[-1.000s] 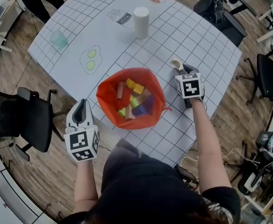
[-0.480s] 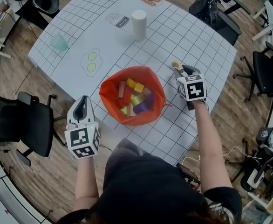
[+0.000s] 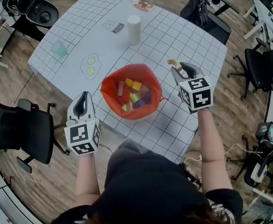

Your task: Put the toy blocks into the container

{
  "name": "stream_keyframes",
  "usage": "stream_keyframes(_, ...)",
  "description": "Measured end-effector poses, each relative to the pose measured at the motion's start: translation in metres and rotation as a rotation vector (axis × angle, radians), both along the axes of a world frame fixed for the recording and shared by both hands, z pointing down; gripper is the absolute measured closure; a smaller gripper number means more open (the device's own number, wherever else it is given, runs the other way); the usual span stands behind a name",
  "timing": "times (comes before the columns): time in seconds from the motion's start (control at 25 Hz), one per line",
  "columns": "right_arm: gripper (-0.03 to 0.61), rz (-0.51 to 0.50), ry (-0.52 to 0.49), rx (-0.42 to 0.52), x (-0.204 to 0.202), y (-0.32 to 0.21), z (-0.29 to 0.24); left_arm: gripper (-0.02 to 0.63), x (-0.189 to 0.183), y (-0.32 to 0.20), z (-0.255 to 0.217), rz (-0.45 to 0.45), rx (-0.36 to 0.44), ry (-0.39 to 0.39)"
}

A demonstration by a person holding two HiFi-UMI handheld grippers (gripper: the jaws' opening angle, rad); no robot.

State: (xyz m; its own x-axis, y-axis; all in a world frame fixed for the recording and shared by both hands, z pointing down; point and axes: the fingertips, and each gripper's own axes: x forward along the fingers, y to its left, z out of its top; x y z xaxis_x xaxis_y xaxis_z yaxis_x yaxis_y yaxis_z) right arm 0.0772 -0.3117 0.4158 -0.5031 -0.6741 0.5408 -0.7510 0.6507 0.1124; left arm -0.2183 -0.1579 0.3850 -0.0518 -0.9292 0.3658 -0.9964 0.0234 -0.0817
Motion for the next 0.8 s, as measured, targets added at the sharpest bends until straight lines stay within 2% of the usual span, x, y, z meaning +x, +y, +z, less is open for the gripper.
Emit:
stream_keyframes(0.4, 0.420, -0.141, -0.129, 0.150, -0.044, 0.054, -0.094, 0.575, 0.007, 0.001, -0.031, 0.032, 0.087, 0.019)
stream_keyframes(0.56, 0.420, -0.229, -0.168, 0.143, -0.069, 0.076, -0.106, 0.575, 0.011, 0.002, -0.036, 0.047, 0.104, 0.031)
stream_keyframes(0.8, 0.420, -0.347, -0.149, 0.118, -0.101, 0.103, -0.095, 0.575, 0.014, 0.002, -0.038, 0.064, 0.109, 0.046)
